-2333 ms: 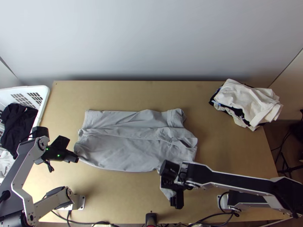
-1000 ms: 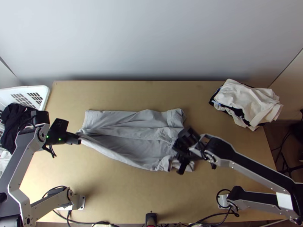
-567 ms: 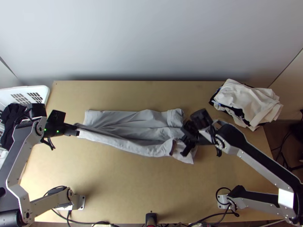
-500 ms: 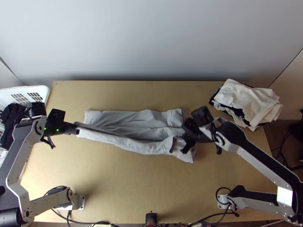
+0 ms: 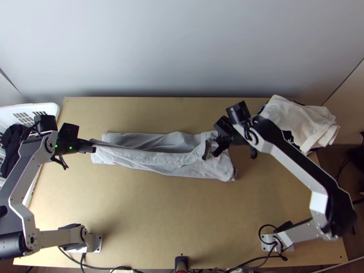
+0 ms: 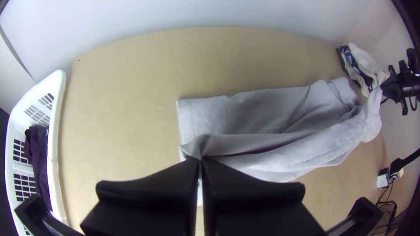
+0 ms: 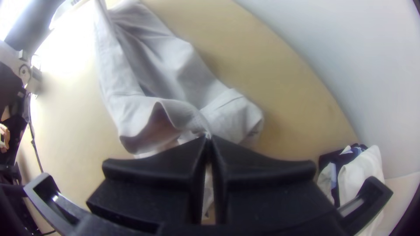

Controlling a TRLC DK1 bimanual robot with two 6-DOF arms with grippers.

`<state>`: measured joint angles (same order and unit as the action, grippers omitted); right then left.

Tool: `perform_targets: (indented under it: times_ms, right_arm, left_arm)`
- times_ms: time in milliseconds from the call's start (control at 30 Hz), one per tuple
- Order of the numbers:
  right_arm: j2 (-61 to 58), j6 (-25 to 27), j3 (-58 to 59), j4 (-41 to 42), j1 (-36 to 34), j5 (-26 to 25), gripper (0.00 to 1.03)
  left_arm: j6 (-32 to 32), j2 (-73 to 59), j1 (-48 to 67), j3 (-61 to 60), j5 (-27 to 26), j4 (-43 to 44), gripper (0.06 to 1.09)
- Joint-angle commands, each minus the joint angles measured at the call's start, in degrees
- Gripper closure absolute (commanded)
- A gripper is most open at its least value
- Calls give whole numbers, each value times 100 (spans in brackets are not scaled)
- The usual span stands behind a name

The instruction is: Fold the t-shirt

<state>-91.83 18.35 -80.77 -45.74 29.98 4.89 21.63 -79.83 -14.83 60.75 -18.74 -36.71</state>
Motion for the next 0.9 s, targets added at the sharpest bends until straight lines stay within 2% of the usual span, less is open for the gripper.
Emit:
perform_targets:
  times_ms: [0, 467, 867]
  right_arm:
    - [-784, 125, -826, 12, -185, -128, 100]
    - [-2216, 371, -2452, -120, -589, -392, 100]
    - [-3385, 406, -3349, -243, -809, -550, 100]
  left_arm:
    - [17, -278, -81, 139, 2, 173, 105]
    - [-45, -885, -169, 684, -15, 410, 105]
    - [-212, -2045, 191, 1387, 2, 630, 105]
